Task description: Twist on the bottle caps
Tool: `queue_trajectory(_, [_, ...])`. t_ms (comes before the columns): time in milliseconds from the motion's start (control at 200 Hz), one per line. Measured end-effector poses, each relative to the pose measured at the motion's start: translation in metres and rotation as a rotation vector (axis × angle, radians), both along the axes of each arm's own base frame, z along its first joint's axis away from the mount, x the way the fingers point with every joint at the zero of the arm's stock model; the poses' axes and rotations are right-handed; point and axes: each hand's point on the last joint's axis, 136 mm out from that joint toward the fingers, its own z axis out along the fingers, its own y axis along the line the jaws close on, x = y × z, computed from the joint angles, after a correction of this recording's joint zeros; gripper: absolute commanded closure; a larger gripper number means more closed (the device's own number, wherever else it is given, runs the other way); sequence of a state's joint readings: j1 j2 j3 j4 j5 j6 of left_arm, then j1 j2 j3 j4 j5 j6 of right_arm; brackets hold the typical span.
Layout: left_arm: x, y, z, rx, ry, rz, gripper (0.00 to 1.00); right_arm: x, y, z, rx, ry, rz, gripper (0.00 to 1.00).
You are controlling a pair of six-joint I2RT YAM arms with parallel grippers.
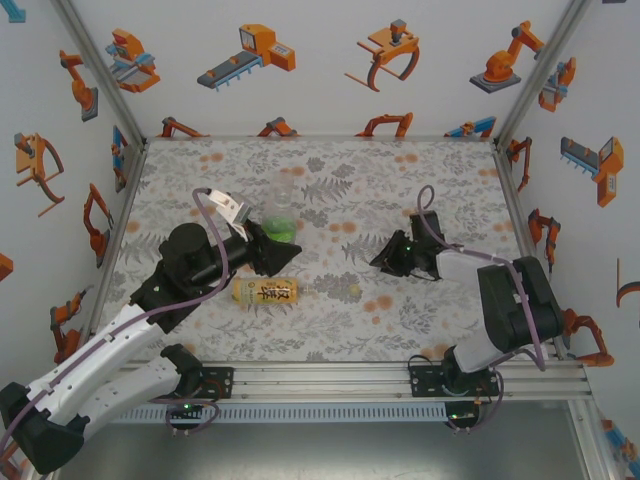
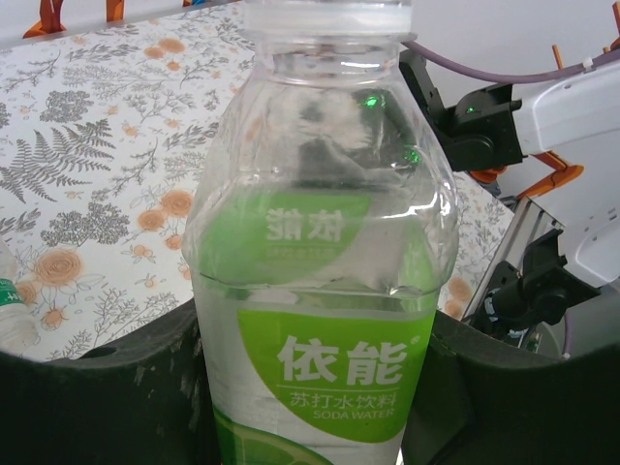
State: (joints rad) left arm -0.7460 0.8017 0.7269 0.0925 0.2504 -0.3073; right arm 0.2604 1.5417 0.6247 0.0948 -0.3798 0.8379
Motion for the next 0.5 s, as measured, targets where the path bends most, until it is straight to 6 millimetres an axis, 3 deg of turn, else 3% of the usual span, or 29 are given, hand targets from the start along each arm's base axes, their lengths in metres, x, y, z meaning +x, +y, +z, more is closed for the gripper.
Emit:
queue_trajectory(120, [0.0,0.0,-0.001,0.001,0.001,0.0,1.0,-0.001,-0.003,-0.001,0.057,-0.009,-0.019,0.83])
queue_trajectory(501, [0.001,-0.004,0.002,0.003,0.003,-0.006,1.0,0.004,0.014,-0.002,0.223,-0.035,-0.012,0.76])
